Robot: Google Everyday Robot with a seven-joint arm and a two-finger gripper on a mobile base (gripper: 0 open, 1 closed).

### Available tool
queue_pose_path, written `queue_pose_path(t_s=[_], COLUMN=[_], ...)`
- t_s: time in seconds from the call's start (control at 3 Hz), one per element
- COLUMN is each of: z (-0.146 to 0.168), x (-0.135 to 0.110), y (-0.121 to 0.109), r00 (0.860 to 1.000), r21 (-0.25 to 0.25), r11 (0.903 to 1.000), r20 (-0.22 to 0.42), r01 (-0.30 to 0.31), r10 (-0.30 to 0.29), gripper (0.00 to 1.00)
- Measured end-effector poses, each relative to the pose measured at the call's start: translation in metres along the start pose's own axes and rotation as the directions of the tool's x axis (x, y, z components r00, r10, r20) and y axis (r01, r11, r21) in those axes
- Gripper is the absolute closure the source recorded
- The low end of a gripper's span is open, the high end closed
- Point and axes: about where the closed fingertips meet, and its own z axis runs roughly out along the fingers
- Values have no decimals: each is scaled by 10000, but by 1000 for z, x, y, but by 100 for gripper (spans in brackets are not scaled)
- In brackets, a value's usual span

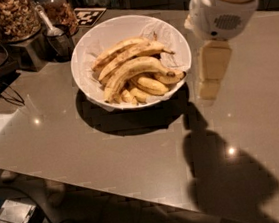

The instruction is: Pick banana from white bowl

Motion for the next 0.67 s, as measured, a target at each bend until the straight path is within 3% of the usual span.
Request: queue_pose_path(t_s=[0.33, 0.67], z=[14, 23], x=[-34, -51], y=[-13, -21], r00=[9990, 9977], r21=[-84, -169], r11=[9995, 9990], r20=[-328, -525], r01=[296, 423], r10=[-299, -431], gripper=[1, 0])
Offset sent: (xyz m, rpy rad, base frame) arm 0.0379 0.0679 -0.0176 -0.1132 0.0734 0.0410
